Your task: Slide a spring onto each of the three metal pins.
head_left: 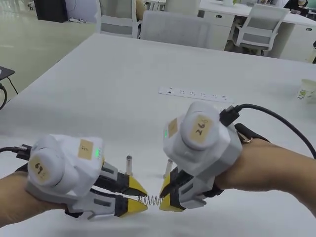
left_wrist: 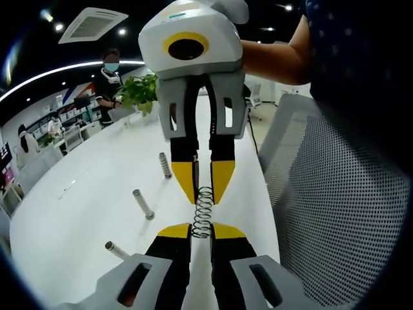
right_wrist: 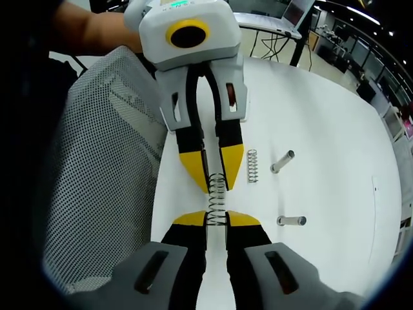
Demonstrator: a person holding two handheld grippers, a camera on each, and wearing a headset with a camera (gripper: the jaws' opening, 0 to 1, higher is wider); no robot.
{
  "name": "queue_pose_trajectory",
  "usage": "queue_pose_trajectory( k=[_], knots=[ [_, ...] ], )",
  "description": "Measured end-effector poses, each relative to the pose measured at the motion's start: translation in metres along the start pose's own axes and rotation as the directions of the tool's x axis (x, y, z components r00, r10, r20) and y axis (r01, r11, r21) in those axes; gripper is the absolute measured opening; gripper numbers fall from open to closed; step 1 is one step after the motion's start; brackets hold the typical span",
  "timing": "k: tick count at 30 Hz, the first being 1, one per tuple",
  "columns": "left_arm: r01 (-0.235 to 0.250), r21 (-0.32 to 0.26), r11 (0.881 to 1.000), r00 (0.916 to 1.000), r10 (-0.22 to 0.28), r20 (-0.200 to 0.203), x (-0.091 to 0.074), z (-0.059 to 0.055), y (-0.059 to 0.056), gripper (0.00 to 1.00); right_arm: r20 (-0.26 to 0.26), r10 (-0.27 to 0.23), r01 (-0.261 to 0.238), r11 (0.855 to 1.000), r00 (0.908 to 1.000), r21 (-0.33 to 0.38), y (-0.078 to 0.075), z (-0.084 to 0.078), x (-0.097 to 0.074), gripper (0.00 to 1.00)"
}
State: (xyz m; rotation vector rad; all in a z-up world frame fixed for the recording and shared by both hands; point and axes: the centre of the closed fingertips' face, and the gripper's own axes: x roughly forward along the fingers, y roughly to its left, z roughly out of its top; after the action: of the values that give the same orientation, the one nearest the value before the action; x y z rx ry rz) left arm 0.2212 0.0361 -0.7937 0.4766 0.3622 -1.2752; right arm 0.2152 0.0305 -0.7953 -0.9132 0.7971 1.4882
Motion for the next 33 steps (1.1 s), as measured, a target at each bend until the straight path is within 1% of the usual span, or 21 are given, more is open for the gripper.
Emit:
queue_pose_trajectory(
  k=[3,9,11,14,18,23,24,25,27,30,33],
  knots=[
    [0.002,0.001,1.000,1.0000,-0.002,-0.001,0.000,0.000,-0.001,0.03,0.000,-0.003,0.003,1.000,1.0000,-0.003,0.000,0.000,0.000,0.08],
    [0.000,0.010,1.000,1.0000,0.000,-0.001,0.000,0.000,0.000,0.02,0.018,-0.004,0.004,1.000,0.9998,0.009,0.000,0.000,-0.001,0.08],
    [0.002,0.012,1.000,1.0000,-0.002,-0.002,0.001,0.000,-0.001,0.02,0.026,0.002,-0.003,1.000,0.9997,0.014,0.001,0.000,0.000,0.08],
    [0.000,0.007,1.000,1.0000,0.000,-0.002,0.001,-0.001,-0.001,0.02,0.035,0.009,-0.010,1.000,0.9993,0.023,0.002,0.000,0.001,0.13],
    [0.000,-0.003,1.000,1.0000,0.000,0.010,-0.001,0.001,0.000,0.02,0.030,0.007,-0.007,1.000,0.9995,0.022,0.002,-0.003,0.004,0.13],
    [-0.001,-0.009,1.000,0.9995,0.001,0.030,-0.002,0.006,0.000,0.02,0.029,0.009,-0.010,0.999,0.9995,0.032,0.001,-0.007,0.007,0.13],
    [0.003,-0.010,1.000,0.9990,-0.003,0.045,-0.003,0.009,-0.001,0.02,0.031,0.011,-0.012,0.999,0.9995,0.036,0.001,-0.007,0.007,0.13],
    [0.005,-0.014,1.000,0.9987,-0.004,0.051,-0.003,0.011,-0.001,0.02,0.031,0.011,-0.012,0.999,0.9995,0.039,0.001,-0.007,0.007,0.13],
    [0.002,-0.009,1.000,0.9987,-0.002,0.051,-0.003,0.012,-0.001,0.02,0.033,0.010,-0.011,0.999,0.9994,0.041,0.001,-0.007,0.008,0.12],
    [0.003,-0.009,1.000,0.9985,-0.003,0.055,-0.003,0.013,-0.002,0.02,0.039,0.008,-0.009,0.999,0.9992,0.043,0.000,-0.006,0.007,0.09],
    [0.003,-0.012,1.000,0.9984,-0.002,0.056,-0.003,0.014,-0.002,0.02,0.040,0.003,-0.005,0.999,0.9992,0.042,0.000,-0.005,0.006,0.09]
  ],
)
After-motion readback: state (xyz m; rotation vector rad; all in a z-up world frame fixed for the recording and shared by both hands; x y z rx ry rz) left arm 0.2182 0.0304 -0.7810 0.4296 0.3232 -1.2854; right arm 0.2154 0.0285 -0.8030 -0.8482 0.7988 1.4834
